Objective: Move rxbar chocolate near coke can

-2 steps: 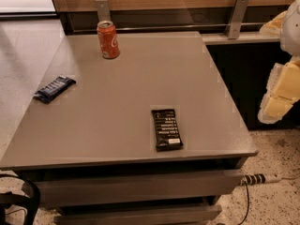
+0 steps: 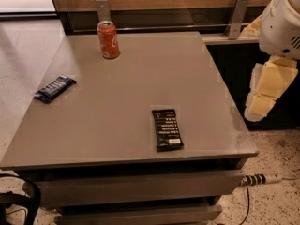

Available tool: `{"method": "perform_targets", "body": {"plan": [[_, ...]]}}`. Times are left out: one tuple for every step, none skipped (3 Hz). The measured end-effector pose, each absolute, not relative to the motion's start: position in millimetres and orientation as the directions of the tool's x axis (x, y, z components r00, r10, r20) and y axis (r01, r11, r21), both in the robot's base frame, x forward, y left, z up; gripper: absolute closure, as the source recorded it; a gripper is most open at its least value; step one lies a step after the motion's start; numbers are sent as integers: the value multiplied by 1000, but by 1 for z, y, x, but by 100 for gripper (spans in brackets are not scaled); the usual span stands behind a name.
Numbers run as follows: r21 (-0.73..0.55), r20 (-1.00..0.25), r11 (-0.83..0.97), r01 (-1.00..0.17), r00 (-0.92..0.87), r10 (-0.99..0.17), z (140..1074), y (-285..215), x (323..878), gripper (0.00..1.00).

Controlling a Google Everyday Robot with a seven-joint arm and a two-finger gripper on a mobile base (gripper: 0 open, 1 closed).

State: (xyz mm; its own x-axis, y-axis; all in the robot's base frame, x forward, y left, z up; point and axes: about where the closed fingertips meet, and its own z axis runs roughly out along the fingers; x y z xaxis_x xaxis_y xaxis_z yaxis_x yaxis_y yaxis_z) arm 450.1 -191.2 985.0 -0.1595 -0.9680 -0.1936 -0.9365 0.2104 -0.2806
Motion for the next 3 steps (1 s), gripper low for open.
{"method": "perform_targets", "body": {"plan": [[-240,-164,156,-958,-118,-979,970,-169,463,0],[-215,-120,121,-969,-97,-988,955,-147,471,0],[-200,-67,106,-974,-94,-993,931,-124,477,0]]}}
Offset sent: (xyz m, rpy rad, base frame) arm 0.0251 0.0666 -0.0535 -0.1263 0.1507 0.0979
